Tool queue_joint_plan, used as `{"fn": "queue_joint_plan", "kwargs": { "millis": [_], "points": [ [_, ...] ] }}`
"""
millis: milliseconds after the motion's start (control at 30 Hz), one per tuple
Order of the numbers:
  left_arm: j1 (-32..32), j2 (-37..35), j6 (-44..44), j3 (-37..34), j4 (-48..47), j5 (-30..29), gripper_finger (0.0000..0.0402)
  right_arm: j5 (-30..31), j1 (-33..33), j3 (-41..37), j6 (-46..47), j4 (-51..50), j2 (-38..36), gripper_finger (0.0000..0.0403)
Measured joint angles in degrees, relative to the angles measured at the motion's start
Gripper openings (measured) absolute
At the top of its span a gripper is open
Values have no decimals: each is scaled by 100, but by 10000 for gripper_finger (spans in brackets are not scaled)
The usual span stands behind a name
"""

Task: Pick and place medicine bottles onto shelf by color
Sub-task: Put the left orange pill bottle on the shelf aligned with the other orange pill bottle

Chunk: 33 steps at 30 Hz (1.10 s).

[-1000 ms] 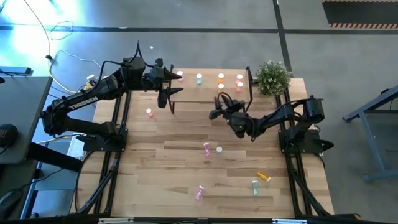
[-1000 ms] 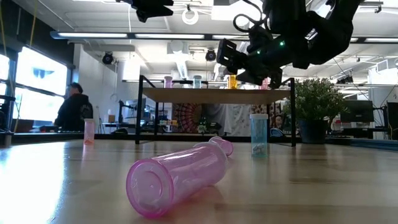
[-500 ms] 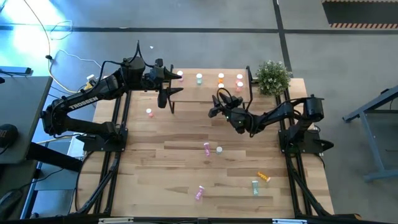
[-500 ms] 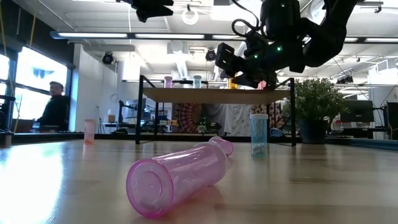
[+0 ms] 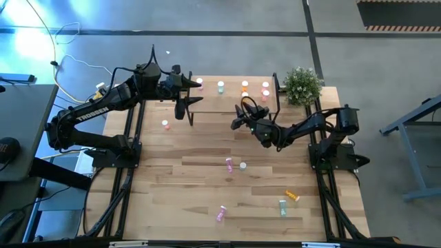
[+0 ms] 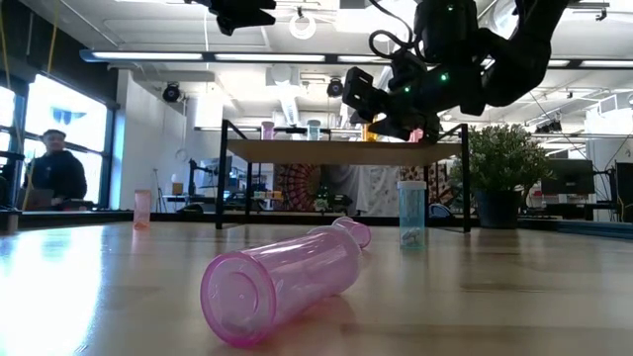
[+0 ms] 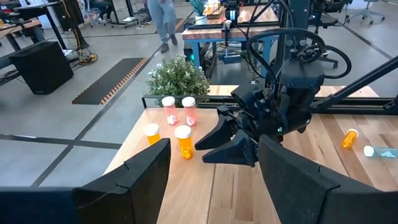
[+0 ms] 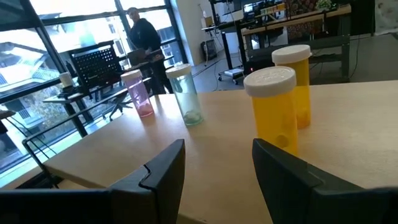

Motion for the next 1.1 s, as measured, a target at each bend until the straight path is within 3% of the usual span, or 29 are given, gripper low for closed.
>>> {"fn": "queue_joint_plan", "kwargs": {
  "millis": [233,733,1100],
  "points": [
    [0,0,0,0,-1,0,234,72,145,120,112,-313,-162,178],
    [0,0,2,0,-2,0,234,43,38,1046,742,-3326,-408,178],
    [2,0,2,0,-3,0,234,186,-34,1182,1034,-3893,-407,178]
  ]
}}
